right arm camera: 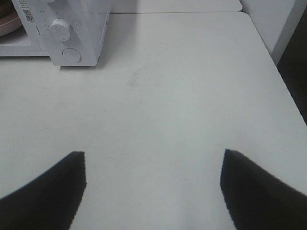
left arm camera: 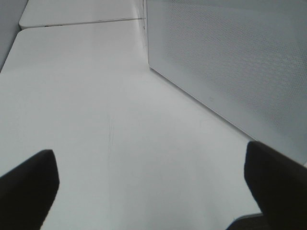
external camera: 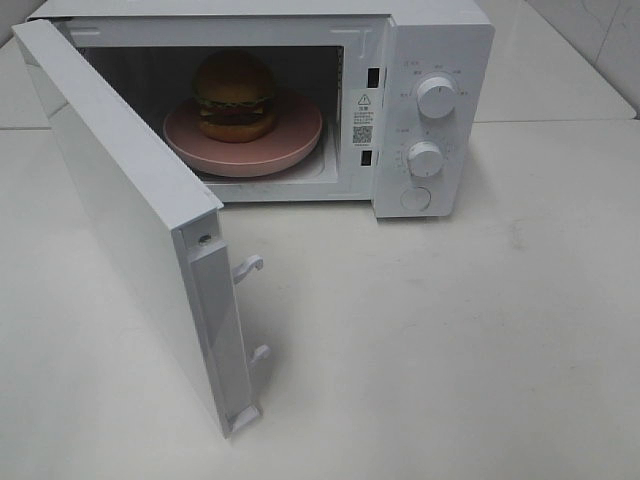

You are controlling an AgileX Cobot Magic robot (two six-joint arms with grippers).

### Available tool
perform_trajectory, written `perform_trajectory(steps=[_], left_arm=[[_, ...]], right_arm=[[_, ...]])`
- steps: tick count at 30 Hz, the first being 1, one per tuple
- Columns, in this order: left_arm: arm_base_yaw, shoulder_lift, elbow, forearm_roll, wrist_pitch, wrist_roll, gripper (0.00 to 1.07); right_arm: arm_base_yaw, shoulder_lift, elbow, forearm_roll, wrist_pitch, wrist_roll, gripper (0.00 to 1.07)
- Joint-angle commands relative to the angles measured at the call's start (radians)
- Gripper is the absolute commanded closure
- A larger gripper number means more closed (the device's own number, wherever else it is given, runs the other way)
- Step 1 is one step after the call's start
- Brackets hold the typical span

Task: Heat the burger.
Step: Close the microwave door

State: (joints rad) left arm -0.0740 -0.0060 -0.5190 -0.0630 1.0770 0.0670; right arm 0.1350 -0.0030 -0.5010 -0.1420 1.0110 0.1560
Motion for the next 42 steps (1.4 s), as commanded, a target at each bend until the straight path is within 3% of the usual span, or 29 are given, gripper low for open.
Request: perform_trajectory(steps=[1, 33, 36, 38, 39, 41, 42], left_arm=[[-0.003, -0.003, 0.003, -0.003, -0.009, 0.001, 0.09], [-0.003, 0.044, -0.032, 0.004, -0.081, -0.001, 0.11], [-0.003, 0.096, -0.032, 0.004, -0.108, -0.002, 0.18], [-0.003, 0.15, -0.032, 0.002, -0.162, -0.009, 0.31], [-0.003, 0.15, -0.032, 0.002, -0.162, -0.009, 0.31], [-0.003, 0.206, -0.031, -0.004, -0.218, -0.009, 0.52], [-0.003, 0.206, -0.031, -0.004, -0.218, -0.009, 0.52]], right_arm=[[-0.007, -0.03, 0.002, 0.002, -0.01, 0.002, 0.31], [-0.007, -0.03, 0.002, 0.002, -0.01, 0.002, 0.31], [-0.007, -0.03, 0.002, 0.002, -0.01, 0.002, 0.31], [-0.007, -0.03, 0.002, 0.002, -0.01, 0.002, 0.31], [-0.007, -0.03, 0.002, 0.002, -0.01, 0.002, 0.31], [-0.007, -0.03, 0.002, 0.002, -0.01, 0.002, 0.31], [-0.007, -0.03, 0.002, 0.002, -0.01, 0.002, 0.31]])
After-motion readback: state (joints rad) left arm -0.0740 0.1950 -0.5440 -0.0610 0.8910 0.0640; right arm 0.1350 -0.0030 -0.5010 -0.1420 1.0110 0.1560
